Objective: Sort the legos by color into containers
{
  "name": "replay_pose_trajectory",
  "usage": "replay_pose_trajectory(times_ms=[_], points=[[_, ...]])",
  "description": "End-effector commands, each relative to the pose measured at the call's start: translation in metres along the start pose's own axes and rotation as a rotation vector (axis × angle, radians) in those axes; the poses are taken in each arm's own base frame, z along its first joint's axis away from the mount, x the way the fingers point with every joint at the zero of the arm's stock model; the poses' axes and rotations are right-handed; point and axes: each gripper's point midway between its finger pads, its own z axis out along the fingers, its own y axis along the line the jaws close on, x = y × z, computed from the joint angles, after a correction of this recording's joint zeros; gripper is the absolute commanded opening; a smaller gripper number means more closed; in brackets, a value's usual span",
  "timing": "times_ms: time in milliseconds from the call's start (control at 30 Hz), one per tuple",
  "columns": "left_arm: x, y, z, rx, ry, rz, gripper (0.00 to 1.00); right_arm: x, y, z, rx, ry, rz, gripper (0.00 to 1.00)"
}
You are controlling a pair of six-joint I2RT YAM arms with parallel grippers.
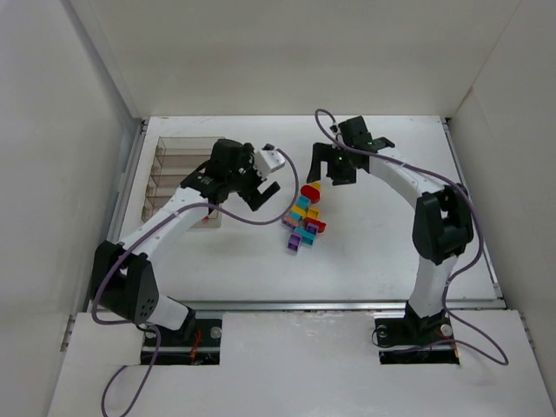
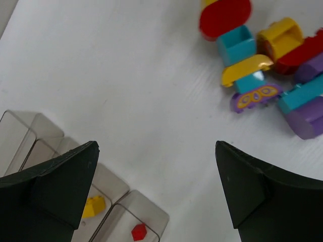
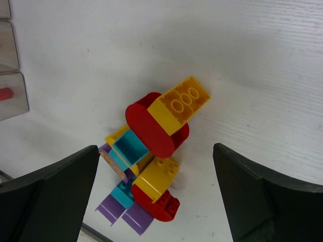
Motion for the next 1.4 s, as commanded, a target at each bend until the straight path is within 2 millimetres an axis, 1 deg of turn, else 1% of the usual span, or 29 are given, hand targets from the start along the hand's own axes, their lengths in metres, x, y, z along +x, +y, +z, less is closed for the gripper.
replay_pose_trajectory(times_ms=[0,33,67,133,167,200,233,267,300,333,367,433,467,533,567,633,733,767,800,900,933,1033,1100,1167,1200,1233,1267,1300,1367], points=[[-0.021,-0.038,-0.017,0.144,-0.075,0.141,0.99,-0.008,-0.002,-0.040,0.040,-0.078,-0.074,1.00],[-0.018,-0.047,-0.016,0.177,-0.072,0.156,0.99,-0.002,-0.005,-0.043,0.053,-0.067,-0.070,1.00],[-0.022,-0.060,-0.015,0.217,-0.083,0.194,0.99,0.012,-0.014,-0.042,0.079,-0.039,-0.072,1.00],[-0.027,-0.074,-0.011,0.237,-0.078,0.261,1.00,0.019,-0.014,-0.052,0.075,-0.049,-0.075,1.00],[-0.034,-0.088,-0.004,0.270,-0.087,0.285,1.00,0.031,-0.023,-0.051,0.087,-0.033,-0.045,1.00],[-0.037,-0.092,-0.001,0.280,-0.085,0.273,1.00,0.031,-0.028,-0.055,0.091,-0.044,-0.027,1.00],[-0.052,-0.095,0.000,0.298,-0.115,0.265,1.00,0.027,-0.023,-0.062,0.077,-0.080,-0.010,1.00],[-0.049,-0.102,0.009,0.330,-0.090,0.222,1.00,0.025,-0.027,-0.066,0.080,-0.096,0.010,1.00],[-0.055,-0.112,0.014,0.351,-0.092,0.219,1.00,0.029,-0.033,-0.068,0.089,-0.093,0.033,1.00],[-0.064,-0.118,0.016,0.367,-0.091,0.210,1.00,0.021,-0.031,-0.076,0.095,-0.137,0.046,1.00],[-0.066,-0.125,0.020,0.383,-0.085,0.198,1.00,0.022,-0.030,-0.080,0.093,-0.143,0.053,1.00],[-0.064,-0.145,0.030,0.421,-0.057,0.138,1.00,0.014,-0.036,-0.090,0.130,-0.192,0.073,1.00],[-0.073,-0.147,0.028,0.433,-0.080,0.112,1.00,0.011,-0.035,-0.099,0.137,-0.215,0.093,1.00],[-0.073,-0.162,0.034,0.457,-0.064,0.048,1.00,0.003,-0.044,-0.115,0.169,-0.276,0.149,1.00],[-0.073,-0.163,0.034,0.458,-0.059,0.028,1.00,0.001,-0.043,-0.120,0.174,-0.295,0.162,1.00],[-0.070,-0.178,0.037,0.487,-0.036,0.015,1.00,-0.005,-0.056,-0.132,0.221,-0.346,0.209,1.00],[-0.050,-0.185,0.052,0.460,0.038,-0.051,1.00,-0.011,-0.061,-0.151,0.262,-0.424,0.246,1.00],[-0.050,-0.188,0.056,0.450,0.044,-0.066,0.98,-0.010,-0.062,-0.154,0.272,-0.432,0.247,1.00],[-0.048,-0.184,0.061,0.417,0.054,-0.087,0.94,-0.012,-0.060,-0.163,0.268,-0.462,0.255,1.00],[-0.042,-0.187,0.073,0.395,0.087,-0.125,0.81,-0.010,-0.061,-0.171,0.275,-0.488,0.255,1.00],[-0.047,-0.188,0.073,0.383,0.082,-0.127,0.78,-0.009,-0.062,-0.175,0.279,-0.499,0.255,1.00],[-0.044,-0.194,0.076,0.366,0.100,-0.119,0.74,-0.005,-0.064,-0.178,0.288,-0.507,0.256,1.00],[-0.033,-0.188,0.082,0.315,0.133,-0.126,0.71,-0.003,-0.063,-0.178,0.275,-0.508,0.254,1.00],[-0.030,-0.185,0.082,0.293,0.149,-0.133,0.71,-0.005,-0.060,-0.178,0.255,-0.525,0.249,1.00],[-0.026,-0.184,0.085,0.283,0.162,-0.132,0.70,0.000,-0.061,-0.174,0.252,-0.510,0.249,1.00],[-0.022,-0.190,0.086,0.294,0.179,-0.125,0.70,0.000,-0.061,-0.173,0.251,-0.512,0.249,1.00],[-0.021,-0.188,0.086,0.281,0.180,-0.115,0.68,0.000,-0.061,-0.173,0.251,-0.512,0.249,1.00],[-0.021,-0.192,0.089,0.288,0.179,-0.108,0.66,0.000,-0.059,-0.172,0.240,-0.507,0.247,1.00],[-0.015,-0.190,0.094,0.267,0.189,-0.106,0.59,0.000,-0.059,-0.172,0.240,-0.507,0.247,1.00]])
